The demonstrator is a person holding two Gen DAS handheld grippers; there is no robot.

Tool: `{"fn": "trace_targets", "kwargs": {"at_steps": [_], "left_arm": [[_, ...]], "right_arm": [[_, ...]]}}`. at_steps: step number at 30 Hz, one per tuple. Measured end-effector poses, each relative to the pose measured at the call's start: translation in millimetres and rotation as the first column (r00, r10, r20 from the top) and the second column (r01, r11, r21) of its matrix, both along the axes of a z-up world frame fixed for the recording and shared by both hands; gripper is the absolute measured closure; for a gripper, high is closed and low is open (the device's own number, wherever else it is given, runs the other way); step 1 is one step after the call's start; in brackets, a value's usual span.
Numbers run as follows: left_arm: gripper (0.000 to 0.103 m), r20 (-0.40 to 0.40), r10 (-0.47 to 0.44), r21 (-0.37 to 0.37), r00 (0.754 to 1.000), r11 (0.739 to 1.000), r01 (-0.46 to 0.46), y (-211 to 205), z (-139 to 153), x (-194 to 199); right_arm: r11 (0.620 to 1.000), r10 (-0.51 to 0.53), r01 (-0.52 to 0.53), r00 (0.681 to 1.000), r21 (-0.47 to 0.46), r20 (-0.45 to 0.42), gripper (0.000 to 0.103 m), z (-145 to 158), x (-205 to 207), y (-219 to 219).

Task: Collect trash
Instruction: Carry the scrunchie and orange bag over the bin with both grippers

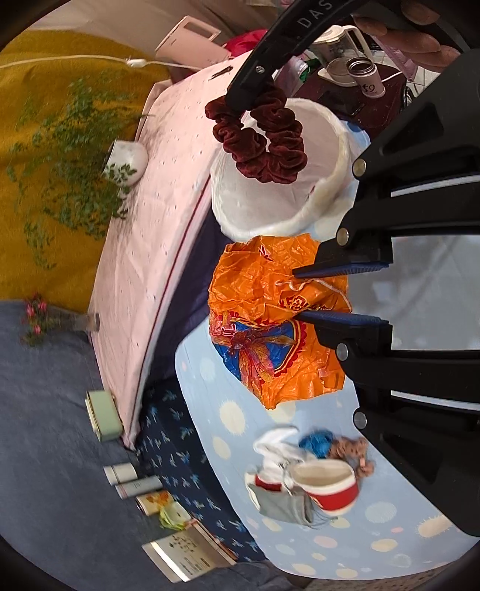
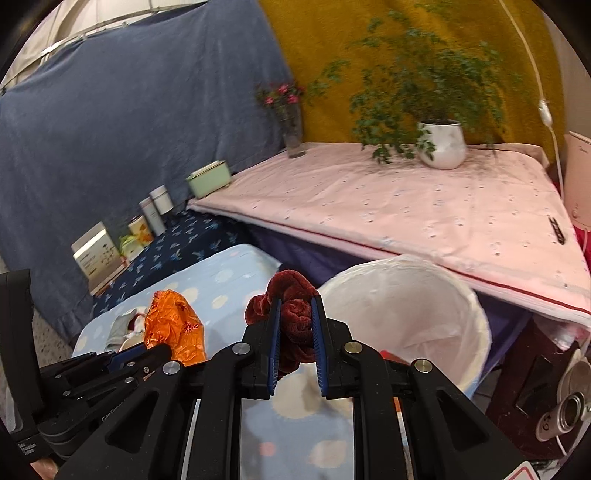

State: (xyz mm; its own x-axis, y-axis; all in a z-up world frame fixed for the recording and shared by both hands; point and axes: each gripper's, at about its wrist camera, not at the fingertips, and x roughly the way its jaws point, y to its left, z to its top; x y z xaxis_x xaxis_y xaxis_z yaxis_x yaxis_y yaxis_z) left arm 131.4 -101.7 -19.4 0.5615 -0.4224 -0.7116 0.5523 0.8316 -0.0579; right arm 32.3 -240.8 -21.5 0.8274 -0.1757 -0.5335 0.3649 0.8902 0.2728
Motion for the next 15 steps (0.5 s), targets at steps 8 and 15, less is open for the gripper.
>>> {"fn": "trace_targets", "kwargs": {"at_steps": [8, 15], "left_arm": [[0.086, -0.001, -0.127, 0.0, 0.992, 0.992, 0.127, -59, -1, -19], [0.085, -0.029, -0.23, -0.01, 0.973, 0.973, 0.23, -111, -8, -28]], "right_arm": [[0.995, -0.102, 0.102, 0.995, 0.013, 0.007, 0.088, -3, -32, -47], [0.987, -0.158, 0.158, 0.987, 0.021, -0.004, 0.088, -12, -45, -76]]}}
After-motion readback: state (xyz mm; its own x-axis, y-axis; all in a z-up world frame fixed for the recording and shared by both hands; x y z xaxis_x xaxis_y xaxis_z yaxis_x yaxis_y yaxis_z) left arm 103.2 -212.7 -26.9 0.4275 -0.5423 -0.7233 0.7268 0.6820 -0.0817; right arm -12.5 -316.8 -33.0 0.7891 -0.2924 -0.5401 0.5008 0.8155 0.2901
